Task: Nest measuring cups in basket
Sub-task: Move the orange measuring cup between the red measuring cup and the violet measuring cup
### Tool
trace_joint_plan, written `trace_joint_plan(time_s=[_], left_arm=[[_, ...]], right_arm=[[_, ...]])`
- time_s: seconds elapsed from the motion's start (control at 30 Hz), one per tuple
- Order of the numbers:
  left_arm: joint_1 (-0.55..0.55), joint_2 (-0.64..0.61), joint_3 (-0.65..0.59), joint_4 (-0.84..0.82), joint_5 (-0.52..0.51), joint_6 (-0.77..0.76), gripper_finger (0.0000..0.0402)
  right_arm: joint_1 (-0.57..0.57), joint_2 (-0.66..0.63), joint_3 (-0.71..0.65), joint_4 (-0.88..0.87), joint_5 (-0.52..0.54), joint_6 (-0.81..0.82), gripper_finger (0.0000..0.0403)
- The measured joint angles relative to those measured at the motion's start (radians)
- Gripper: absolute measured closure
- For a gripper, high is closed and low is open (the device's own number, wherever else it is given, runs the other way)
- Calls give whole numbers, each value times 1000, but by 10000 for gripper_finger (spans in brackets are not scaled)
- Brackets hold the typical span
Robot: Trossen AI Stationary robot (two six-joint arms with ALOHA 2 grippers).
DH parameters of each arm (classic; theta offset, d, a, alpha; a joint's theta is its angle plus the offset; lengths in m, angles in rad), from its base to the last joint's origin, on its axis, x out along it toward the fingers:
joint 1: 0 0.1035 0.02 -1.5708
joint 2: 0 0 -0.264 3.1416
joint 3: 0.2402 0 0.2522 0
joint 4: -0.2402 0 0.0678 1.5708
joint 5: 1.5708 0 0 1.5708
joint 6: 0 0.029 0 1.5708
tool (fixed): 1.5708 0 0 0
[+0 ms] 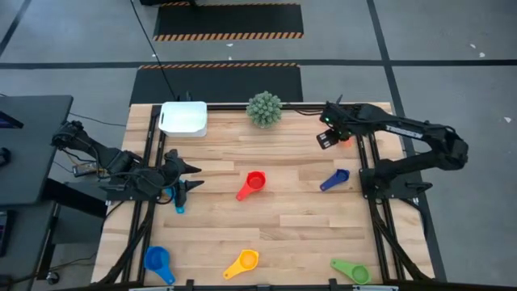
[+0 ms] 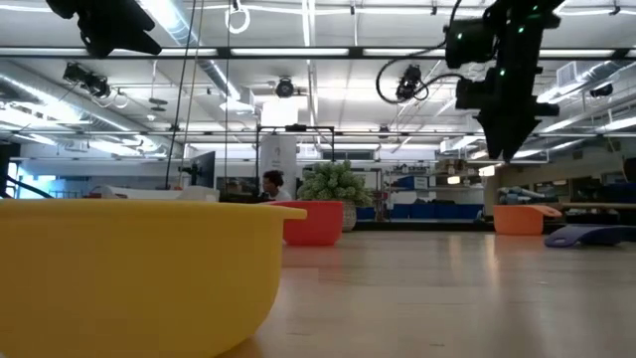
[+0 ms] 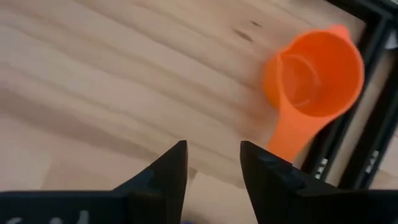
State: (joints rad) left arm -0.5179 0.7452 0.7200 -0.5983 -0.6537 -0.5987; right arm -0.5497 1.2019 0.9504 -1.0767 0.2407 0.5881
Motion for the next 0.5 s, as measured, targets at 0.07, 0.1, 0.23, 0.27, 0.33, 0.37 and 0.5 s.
trace_joint_plan(time_s=[0.07, 0.1, 0.23, 0.27, 0.33, 0.37, 0.5], left_arm=[[0, 0, 0, 0, 0, 0, 196], [0, 0, 0, 0, 0, 0, 196], [0, 0, 0, 0, 0, -1, 196], [0, 0, 0, 0, 0, -1, 196], [0, 0, 0, 0, 0, -1, 196], [0, 0, 0, 0, 0, -1, 196], [0, 0, 0, 0, 0, -2, 196]], right_arm=[[-38, 32, 0, 1, 10, -12, 246], [-58, 50, 0, 2, 18, -13, 246], [-129, 109, 0, 4, 67, -15, 251], [-145, 123, 0, 8, 76, -16, 252], [-175, 147, 0, 26, 80, -26, 254], [-188, 159, 0, 41, 80, -36, 255], [-229, 206, 0, 116, 69, -73, 257]])
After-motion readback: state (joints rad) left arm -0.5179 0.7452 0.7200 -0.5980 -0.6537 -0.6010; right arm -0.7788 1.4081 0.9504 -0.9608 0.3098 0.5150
